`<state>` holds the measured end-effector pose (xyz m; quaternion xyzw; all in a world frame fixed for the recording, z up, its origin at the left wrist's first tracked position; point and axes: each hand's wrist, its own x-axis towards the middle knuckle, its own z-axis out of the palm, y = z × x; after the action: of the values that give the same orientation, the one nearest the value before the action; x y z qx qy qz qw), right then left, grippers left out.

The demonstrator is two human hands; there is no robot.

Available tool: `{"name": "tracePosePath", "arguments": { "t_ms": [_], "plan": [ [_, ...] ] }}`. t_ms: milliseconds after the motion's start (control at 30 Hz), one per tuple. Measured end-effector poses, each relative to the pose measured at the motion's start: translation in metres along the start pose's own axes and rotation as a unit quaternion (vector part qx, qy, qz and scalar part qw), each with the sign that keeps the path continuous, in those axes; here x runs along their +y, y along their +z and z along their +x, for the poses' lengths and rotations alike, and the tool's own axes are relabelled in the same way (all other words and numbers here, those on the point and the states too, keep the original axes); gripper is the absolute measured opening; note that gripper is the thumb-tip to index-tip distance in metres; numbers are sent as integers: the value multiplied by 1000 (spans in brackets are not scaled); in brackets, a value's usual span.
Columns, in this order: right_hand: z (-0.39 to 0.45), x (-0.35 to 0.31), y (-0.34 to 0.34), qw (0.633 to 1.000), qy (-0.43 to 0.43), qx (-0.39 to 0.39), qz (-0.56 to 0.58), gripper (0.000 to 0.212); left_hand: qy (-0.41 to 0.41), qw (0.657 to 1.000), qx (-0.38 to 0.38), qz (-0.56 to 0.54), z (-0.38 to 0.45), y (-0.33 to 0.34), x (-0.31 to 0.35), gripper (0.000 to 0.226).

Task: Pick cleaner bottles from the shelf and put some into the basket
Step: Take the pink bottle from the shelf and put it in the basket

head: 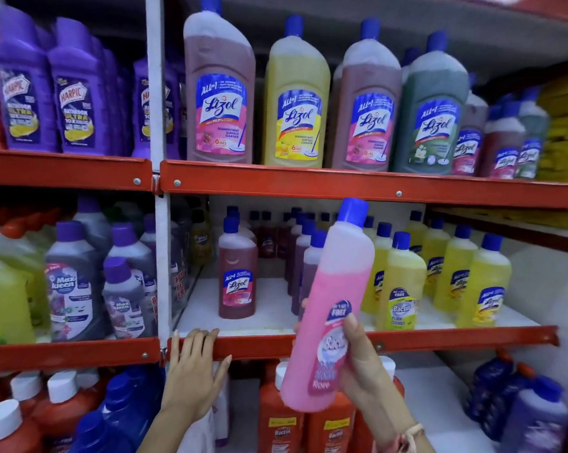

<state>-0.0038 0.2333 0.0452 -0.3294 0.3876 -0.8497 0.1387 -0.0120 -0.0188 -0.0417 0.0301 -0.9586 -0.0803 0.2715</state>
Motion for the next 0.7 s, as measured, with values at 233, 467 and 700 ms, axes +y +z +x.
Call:
{"name": "tracePosePath", "arguments": {
  "t_ms": [233,467,700],
  "plan": [
    [-11,-9,-9,988,90,-118,51,59,-1,1000,-9,15,1,2,3,92],
    [-19,-18,-34,997,47,-61,7,69,-46,996,-60,-37,3,-12,12,91],
    [-21,-24,-48,985,-12,75,-155,74,77,874,-6,-480,31,-105,121,82]
  ]
}}
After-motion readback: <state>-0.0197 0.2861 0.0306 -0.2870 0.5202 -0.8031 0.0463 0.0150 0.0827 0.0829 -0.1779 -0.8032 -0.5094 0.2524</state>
